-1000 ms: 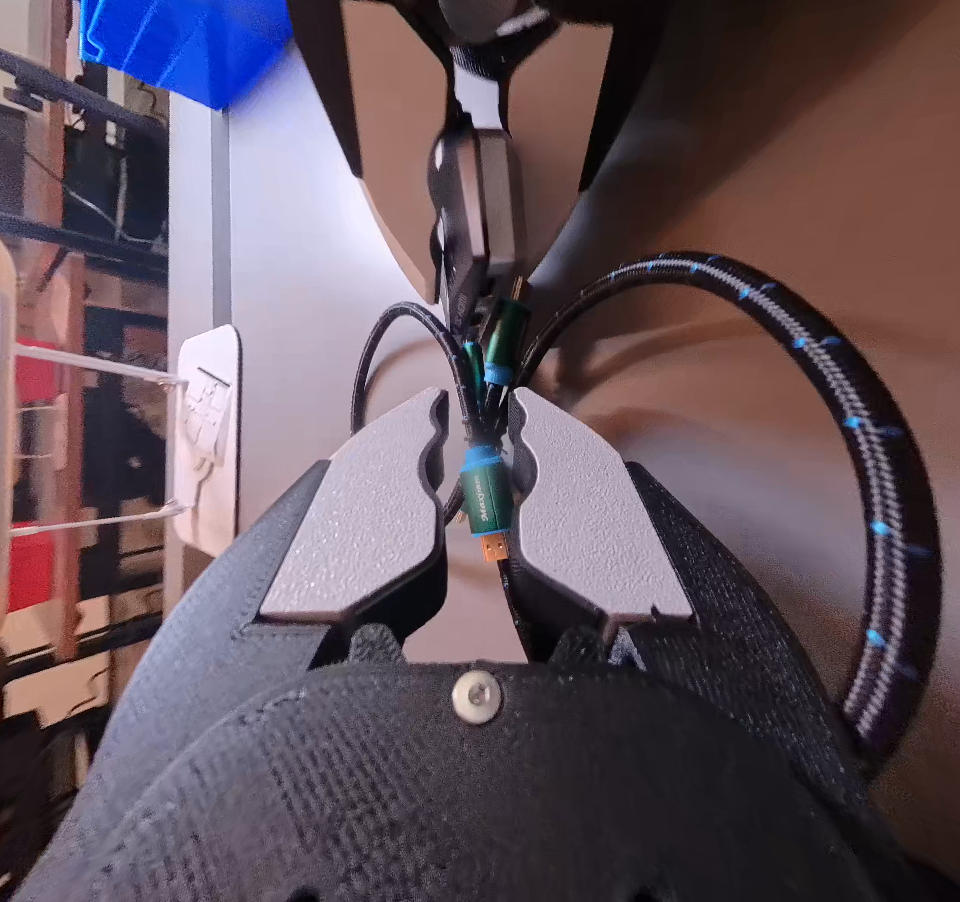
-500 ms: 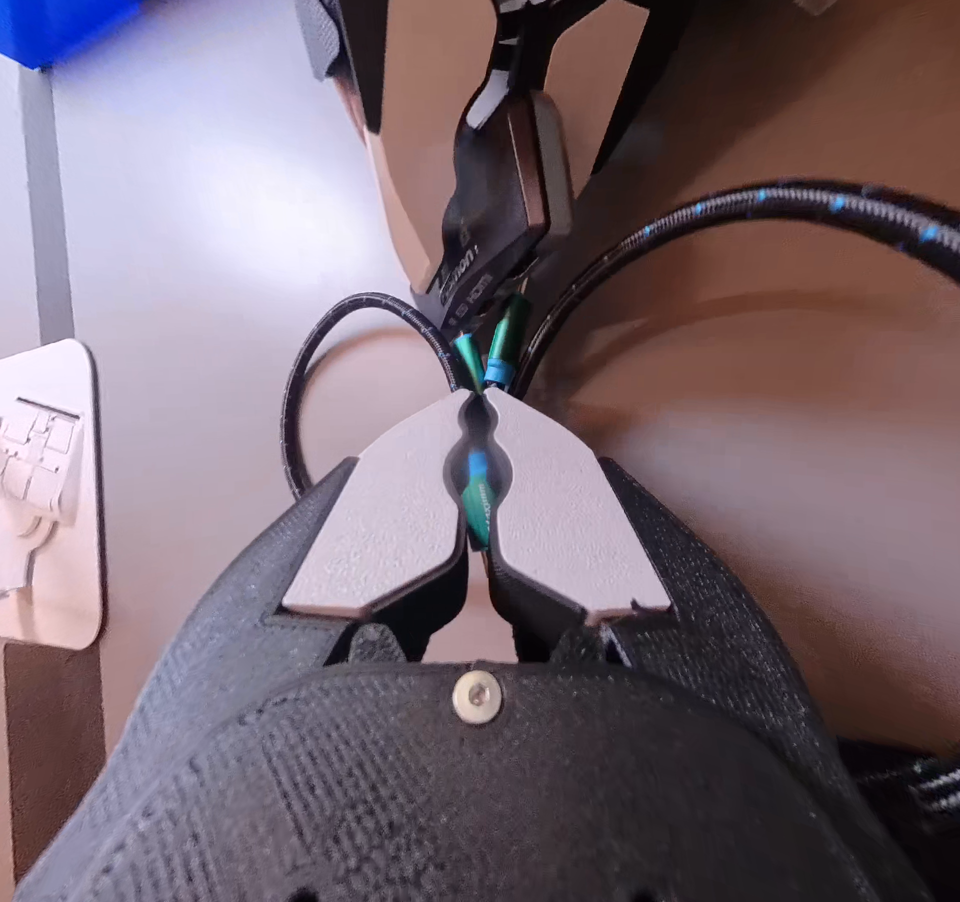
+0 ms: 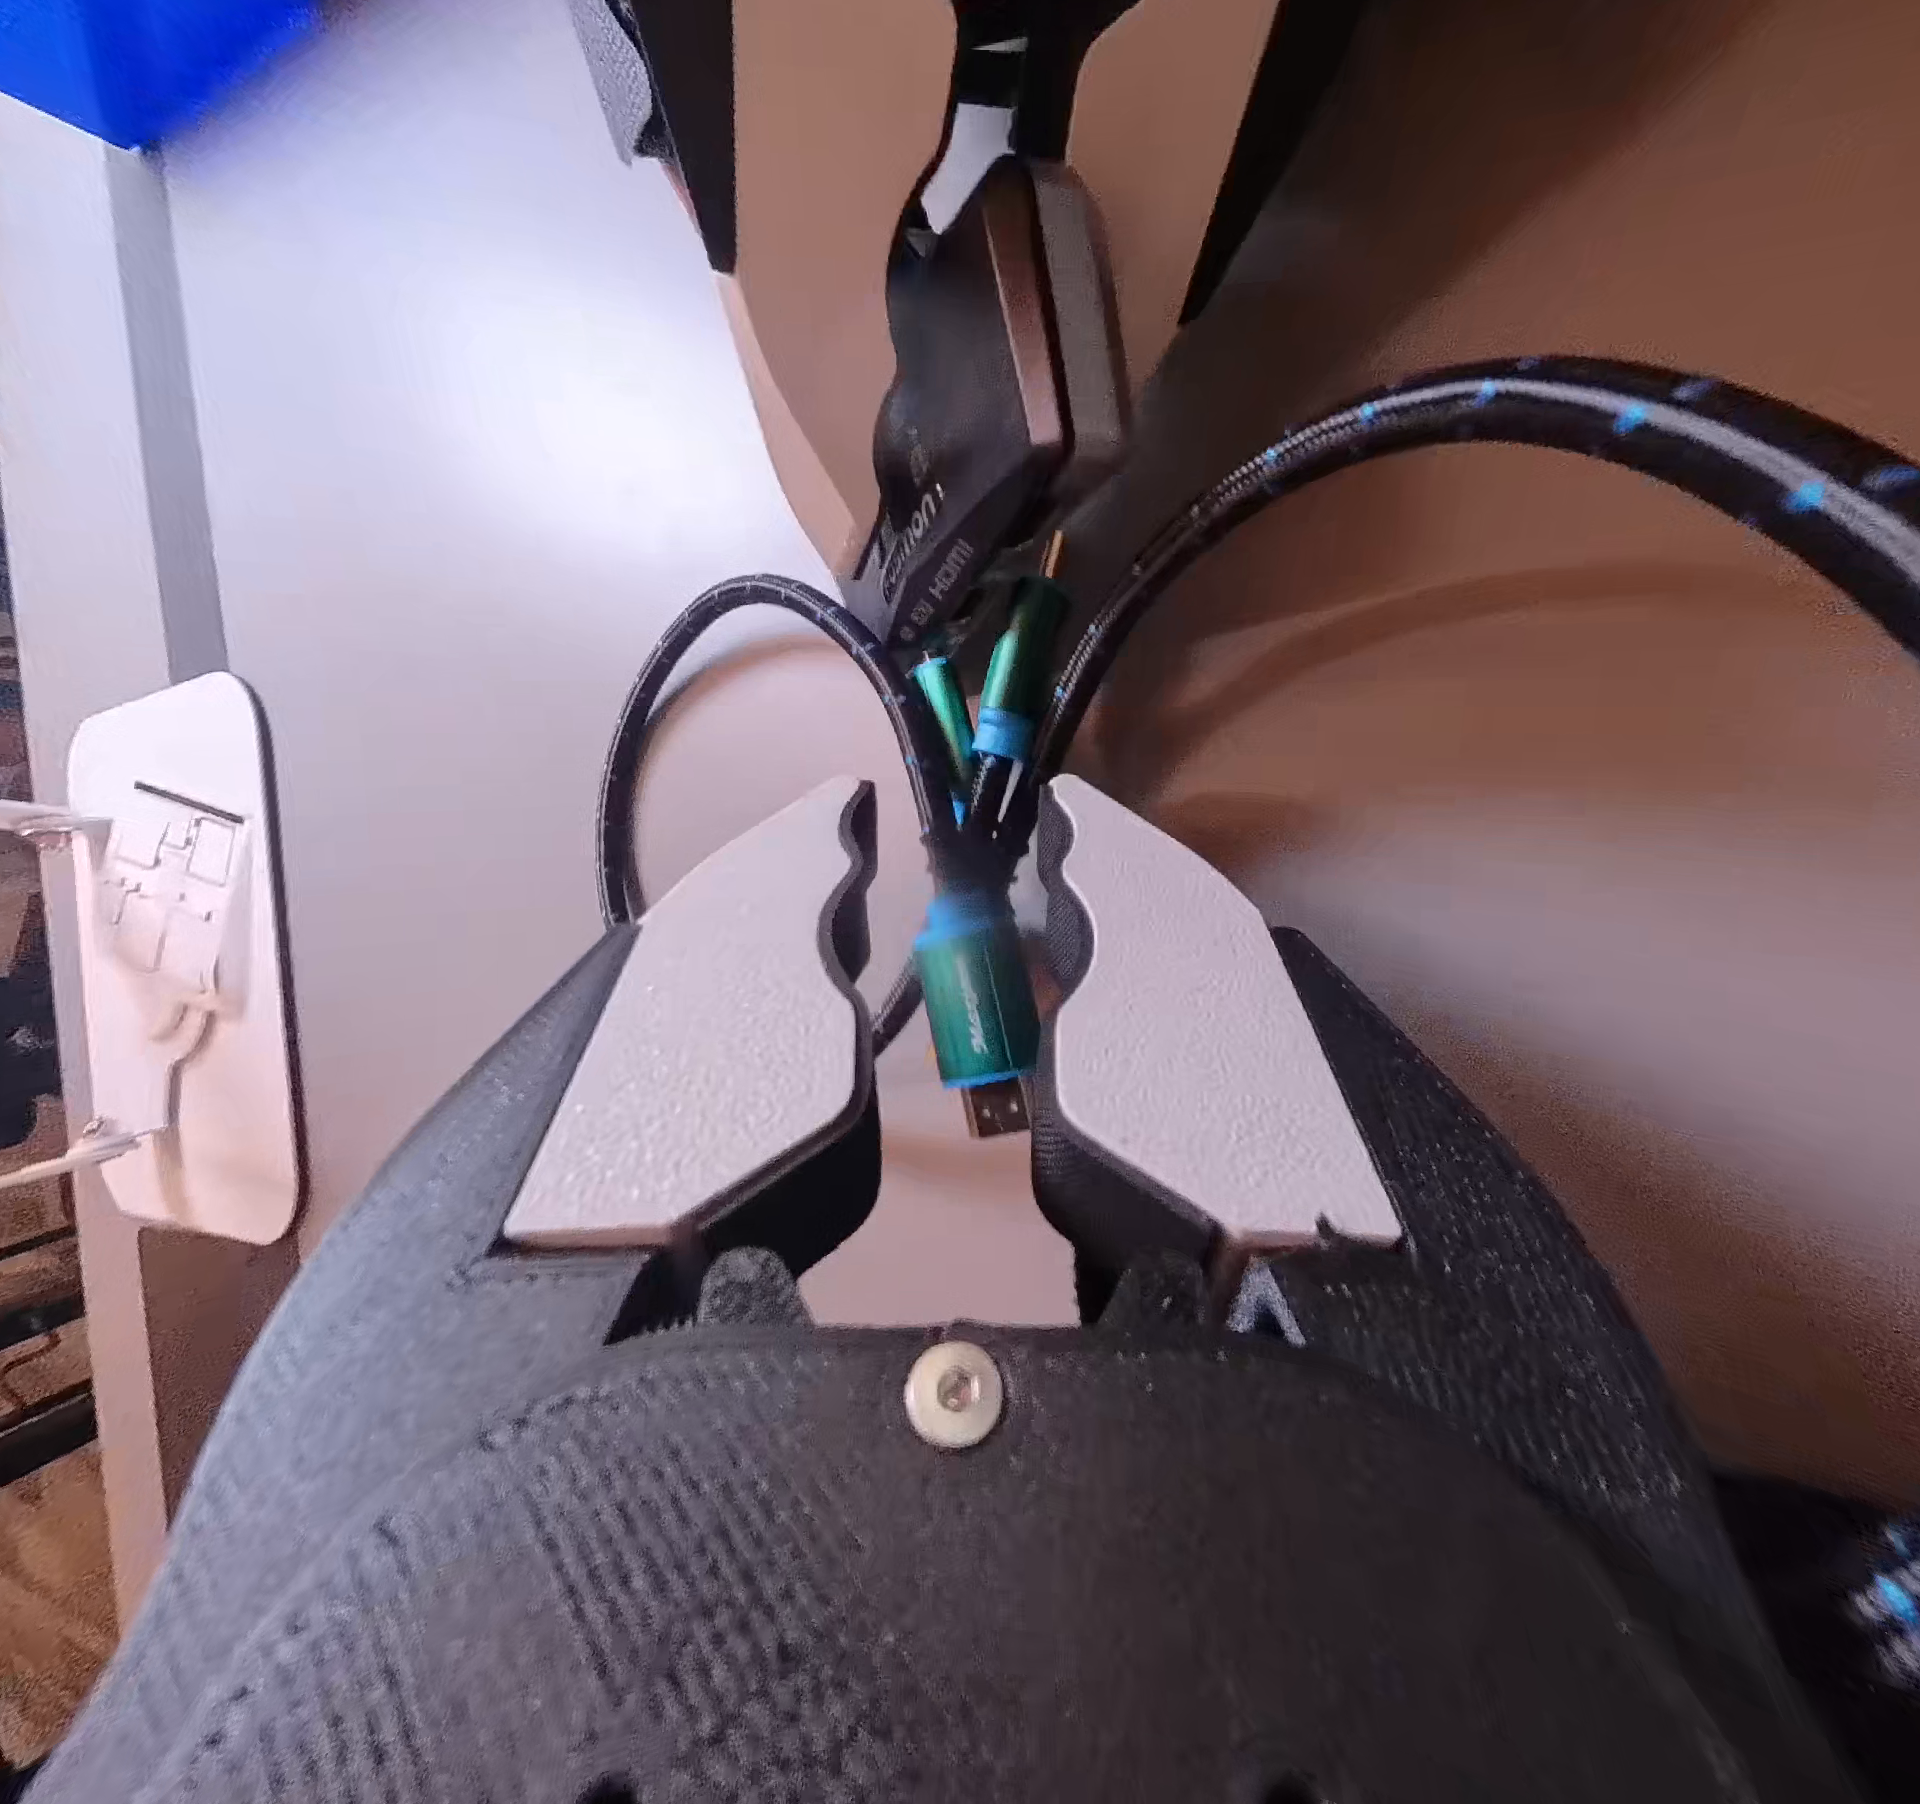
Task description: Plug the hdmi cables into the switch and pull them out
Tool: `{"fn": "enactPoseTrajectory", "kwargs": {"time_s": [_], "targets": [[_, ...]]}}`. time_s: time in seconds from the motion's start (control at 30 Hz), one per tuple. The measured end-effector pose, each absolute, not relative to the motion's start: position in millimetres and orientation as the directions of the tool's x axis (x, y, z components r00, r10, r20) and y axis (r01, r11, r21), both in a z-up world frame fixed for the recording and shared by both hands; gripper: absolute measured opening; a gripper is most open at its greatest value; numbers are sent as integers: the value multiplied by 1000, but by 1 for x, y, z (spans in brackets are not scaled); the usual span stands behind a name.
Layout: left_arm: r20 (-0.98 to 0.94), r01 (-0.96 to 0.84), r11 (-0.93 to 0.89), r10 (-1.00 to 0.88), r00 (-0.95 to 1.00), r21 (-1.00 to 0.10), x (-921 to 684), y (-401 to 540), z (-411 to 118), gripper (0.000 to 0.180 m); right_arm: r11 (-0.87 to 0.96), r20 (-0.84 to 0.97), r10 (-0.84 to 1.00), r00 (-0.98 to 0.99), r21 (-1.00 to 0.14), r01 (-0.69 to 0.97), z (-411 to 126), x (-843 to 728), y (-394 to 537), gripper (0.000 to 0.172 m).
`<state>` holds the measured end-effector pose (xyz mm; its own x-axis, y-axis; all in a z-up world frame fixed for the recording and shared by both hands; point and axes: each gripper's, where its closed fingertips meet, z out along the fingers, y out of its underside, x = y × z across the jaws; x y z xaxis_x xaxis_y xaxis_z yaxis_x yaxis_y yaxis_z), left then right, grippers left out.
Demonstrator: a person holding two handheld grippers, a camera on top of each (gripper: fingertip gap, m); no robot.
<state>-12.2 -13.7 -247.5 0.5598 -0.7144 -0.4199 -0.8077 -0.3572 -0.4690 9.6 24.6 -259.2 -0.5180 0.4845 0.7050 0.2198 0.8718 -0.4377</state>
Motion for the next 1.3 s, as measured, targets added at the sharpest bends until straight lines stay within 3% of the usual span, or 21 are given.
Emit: {"fn": "enactPoseTrajectory", "kwargs": {"time_s": [0.23, 0.47, 0.73, 0.93, 1.3], "targets": [[-238, -781, -441, -782, 576, -441, -18, -14, -261, 16, 893, 729, 446, -519, -399, 208, -260, 9, 23, 24], [-401, -700, -496, -582, 707, -514, -41, -10, -238, 12, 865, 704, 496, -508, -447, 227, -259, 8, 27, 24], [-658, -834, -504, -553, 511, -223, -45, -12, -249, 13, 851, 689, 521, -504, -462, 248, -259, 6, 24, 25], [-752, -862, -485, -512, 415, -145, -36, -11, -256, 14, 870, 708, 490, -509, -433, 235, -260, 7, 22, 26], [-671, -931, -217, -646, 363, -295, -1, -14, -256, 22, 884, 721, 460, -518, -423, 197, -260, 8, 17, 25]]}}
